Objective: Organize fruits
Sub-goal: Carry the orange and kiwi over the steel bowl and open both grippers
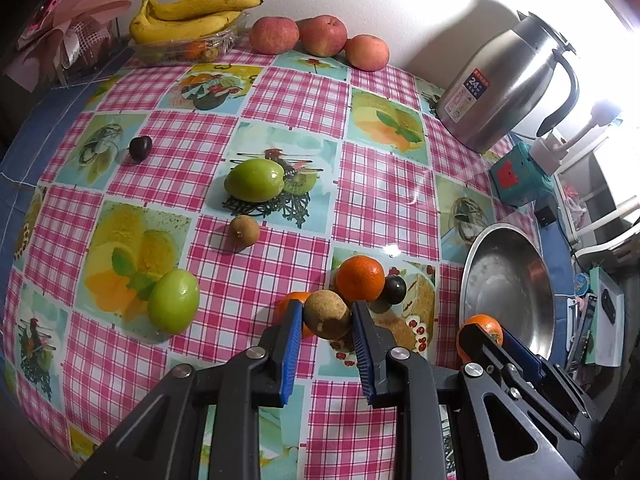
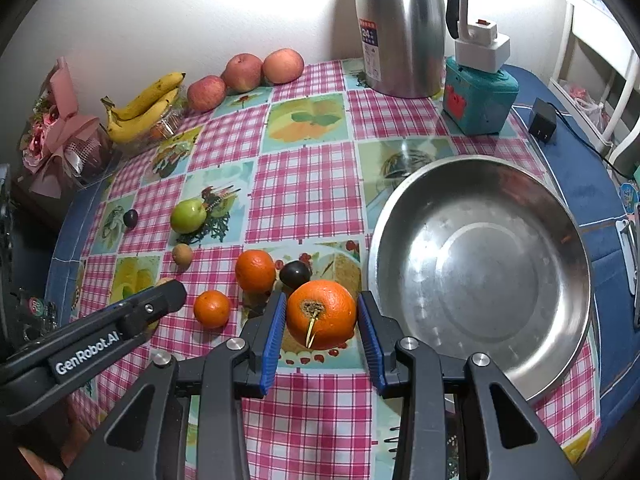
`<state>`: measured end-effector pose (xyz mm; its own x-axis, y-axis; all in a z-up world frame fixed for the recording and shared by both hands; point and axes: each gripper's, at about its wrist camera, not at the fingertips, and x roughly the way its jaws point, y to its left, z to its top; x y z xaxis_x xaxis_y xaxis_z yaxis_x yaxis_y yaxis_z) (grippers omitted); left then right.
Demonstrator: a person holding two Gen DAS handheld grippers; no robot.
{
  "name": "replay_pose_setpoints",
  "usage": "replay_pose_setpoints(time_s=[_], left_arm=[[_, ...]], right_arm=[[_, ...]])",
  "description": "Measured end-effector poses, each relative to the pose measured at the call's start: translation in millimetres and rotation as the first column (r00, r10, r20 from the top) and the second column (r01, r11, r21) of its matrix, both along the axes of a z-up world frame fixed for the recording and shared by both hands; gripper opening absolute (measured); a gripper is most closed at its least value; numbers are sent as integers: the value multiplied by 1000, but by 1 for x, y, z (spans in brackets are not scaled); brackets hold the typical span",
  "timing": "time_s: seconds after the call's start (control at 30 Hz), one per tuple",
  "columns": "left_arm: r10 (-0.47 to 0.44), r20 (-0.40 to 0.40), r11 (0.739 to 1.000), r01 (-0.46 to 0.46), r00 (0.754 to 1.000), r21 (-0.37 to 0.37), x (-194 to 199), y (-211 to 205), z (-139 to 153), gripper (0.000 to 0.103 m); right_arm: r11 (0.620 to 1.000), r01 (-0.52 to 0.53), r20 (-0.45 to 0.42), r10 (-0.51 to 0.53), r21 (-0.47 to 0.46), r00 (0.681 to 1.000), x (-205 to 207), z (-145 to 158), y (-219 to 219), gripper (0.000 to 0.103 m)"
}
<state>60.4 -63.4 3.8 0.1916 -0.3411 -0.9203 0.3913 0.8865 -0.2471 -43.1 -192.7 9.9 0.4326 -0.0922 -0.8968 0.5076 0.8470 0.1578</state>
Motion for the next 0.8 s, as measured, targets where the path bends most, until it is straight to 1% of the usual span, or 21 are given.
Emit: replay_pose_setpoints(time_s=[0.13,0.3,0.43,0.6,0.7,0.8], left_arm=[[-10,5,1000,10,1000,10,-2,-5,0,27],[-30,13,999,30,999,15,-7,-15,0,27],[-66,28,998,65,997,18,-16,-28,0,27],[-149,71,989,149,986,9,-34,-55,5,27],[-208,94,978,209,974,0,-47,-73,7,27],[-260,115,965,263,959,-8,-59,-89,8,27]], right_arm=[[999,36,-23,-36,2,999,-3,-5,-10,38],[991,132,-47,-132,2,990,-16,-10,-34,38],[979,200,-63,-202,-33,977,-28,-11,-53,38],[956,289,-71,-292,-51,954,-46,-11,-78,38],[941,330,-74,-335,-70,939,-55,-8,-90,38],[933,354,-73,-359,-71,931,-62,-7,-98,38]])
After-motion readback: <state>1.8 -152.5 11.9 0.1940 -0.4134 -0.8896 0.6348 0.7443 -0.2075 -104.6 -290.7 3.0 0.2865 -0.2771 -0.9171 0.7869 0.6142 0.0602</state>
